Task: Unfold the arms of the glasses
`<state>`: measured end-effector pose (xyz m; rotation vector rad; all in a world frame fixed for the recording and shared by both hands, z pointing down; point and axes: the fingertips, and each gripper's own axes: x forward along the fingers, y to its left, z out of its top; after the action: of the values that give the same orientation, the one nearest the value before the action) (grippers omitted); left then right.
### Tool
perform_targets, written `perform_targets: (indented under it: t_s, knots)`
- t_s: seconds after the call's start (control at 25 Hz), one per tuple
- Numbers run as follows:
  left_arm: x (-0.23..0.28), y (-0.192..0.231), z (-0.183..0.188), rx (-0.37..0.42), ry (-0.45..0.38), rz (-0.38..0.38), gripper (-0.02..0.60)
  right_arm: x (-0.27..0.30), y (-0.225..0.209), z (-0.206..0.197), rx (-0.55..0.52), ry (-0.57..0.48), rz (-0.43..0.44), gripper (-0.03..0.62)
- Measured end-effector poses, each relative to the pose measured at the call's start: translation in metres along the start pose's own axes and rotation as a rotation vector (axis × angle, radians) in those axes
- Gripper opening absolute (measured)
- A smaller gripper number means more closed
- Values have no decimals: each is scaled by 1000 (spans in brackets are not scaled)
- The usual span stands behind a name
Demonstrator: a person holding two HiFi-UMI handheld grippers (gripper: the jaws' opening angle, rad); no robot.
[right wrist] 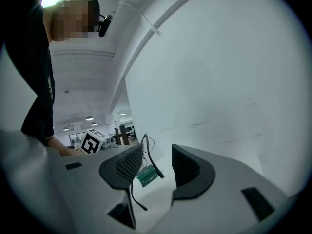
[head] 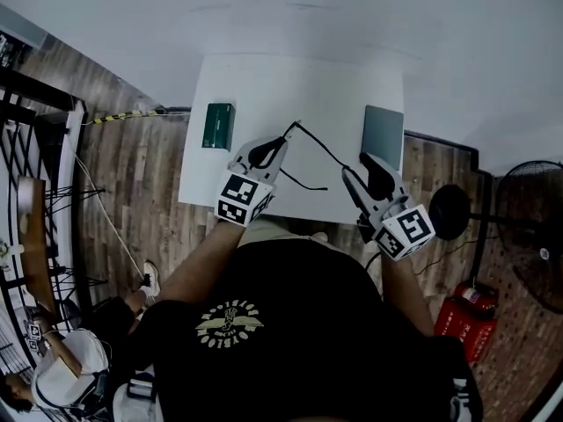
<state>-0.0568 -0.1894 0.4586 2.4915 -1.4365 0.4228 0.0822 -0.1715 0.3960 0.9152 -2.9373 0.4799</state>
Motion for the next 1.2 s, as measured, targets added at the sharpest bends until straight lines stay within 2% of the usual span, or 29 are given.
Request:
perform_targets:
  t_s: [0.16, 0.4, 0.6, 0.88, 1.2]
  knots:
    - [-22, 25, 30, -30, -130, 105, 21, -13, -15, 17, -55, -48, -90, 139]
    - [-62, 54, 71, 20, -267, 230, 21, -26, -39, 34, -139, -67, -225, 4]
    - [-90, 61, 89, 78, -323, 320, 21, -53, -49, 62, -211, -103, -284, 0]
    - [-124, 68, 88, 61, -352, 405, 21, -83, -54, 83, -249, -133, -327, 0]
    - [-138, 42, 94, 64, -373, 407, 21, -100, -46, 73, -246, -118, -315, 0]
